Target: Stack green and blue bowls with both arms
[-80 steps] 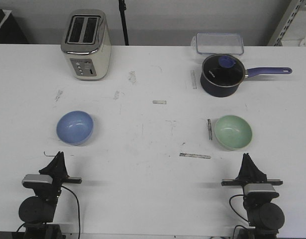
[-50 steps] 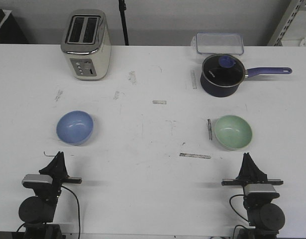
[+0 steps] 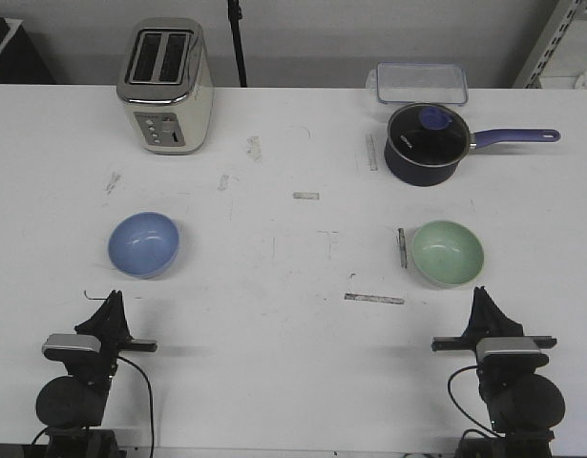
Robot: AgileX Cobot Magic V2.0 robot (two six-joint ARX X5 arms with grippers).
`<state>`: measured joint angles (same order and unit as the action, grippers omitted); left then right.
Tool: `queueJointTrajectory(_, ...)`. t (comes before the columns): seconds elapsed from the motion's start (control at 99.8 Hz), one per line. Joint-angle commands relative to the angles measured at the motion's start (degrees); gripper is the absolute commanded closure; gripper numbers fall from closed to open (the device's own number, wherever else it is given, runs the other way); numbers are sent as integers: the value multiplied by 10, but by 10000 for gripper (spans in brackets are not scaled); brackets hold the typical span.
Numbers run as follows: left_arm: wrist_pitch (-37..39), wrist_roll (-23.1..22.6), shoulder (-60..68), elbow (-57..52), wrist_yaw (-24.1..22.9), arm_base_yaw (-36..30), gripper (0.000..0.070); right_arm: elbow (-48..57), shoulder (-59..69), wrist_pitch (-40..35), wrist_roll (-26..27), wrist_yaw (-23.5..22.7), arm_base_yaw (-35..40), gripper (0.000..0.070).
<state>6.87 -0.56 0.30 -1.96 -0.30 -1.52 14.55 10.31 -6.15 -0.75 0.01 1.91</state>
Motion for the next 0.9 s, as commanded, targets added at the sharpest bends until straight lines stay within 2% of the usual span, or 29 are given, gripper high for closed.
queueJointTrajectory(0.0,8,-3,-1,13,-2,1,699,27,35,2,-6,-1,0,687)
queueJointTrajectory(0.26,8,-3,-1,13,-2,1,699,134,215,-9,-6,-10,0,687)
queueJointTrajectory(0.511,8,-3,-1,13,-2,1,698,273,395,-79,-6,-15,-3,687)
queueJointTrajectory(0.631,8,-3,-1,13,-2,1,699,349,469,-132,-5,-16,-3,687)
queueJointTrajectory(0.892,8,-3,-1,13,-2,1,699,522,611,-304,-5,-16,-21,687)
